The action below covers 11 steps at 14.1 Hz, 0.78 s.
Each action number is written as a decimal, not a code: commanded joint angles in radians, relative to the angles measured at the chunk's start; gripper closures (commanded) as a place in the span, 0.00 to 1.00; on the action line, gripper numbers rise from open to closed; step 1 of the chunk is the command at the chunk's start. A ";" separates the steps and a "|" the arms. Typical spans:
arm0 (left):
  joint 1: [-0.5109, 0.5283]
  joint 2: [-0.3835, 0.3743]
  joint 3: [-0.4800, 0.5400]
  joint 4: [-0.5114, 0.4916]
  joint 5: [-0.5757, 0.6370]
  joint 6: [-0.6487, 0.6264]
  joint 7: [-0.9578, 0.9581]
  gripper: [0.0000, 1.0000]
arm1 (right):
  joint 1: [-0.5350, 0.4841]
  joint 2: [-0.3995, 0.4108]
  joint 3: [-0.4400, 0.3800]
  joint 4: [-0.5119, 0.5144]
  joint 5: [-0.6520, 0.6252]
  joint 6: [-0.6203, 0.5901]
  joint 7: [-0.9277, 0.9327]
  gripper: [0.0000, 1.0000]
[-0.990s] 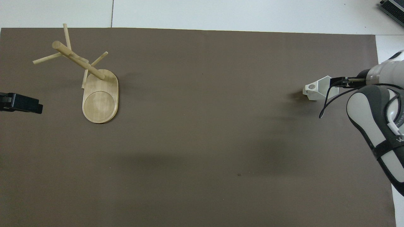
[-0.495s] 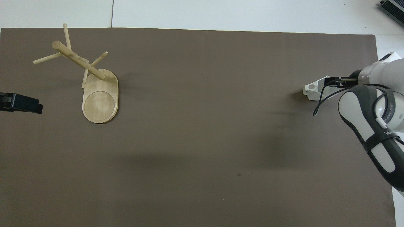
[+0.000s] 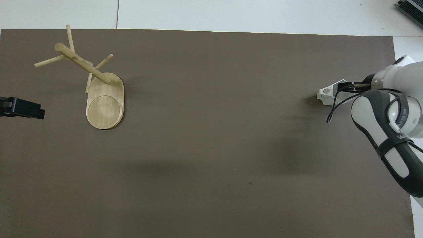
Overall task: Hang cup on rack
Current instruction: 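Reach the right gripper to the white cup and grasp it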
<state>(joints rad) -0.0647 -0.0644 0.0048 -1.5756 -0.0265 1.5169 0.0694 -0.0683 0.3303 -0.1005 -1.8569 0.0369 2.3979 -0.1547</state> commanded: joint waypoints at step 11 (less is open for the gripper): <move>-0.004 -0.023 0.007 -0.029 -0.012 0.019 0.004 0.00 | 0.002 -0.002 0.007 0.007 0.024 -0.043 -0.040 0.97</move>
<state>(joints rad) -0.0647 -0.0649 0.0049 -1.5756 -0.0265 1.5169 0.0694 -0.0625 0.3303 -0.0970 -1.8564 0.0372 2.3721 -0.1606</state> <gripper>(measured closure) 0.000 0.890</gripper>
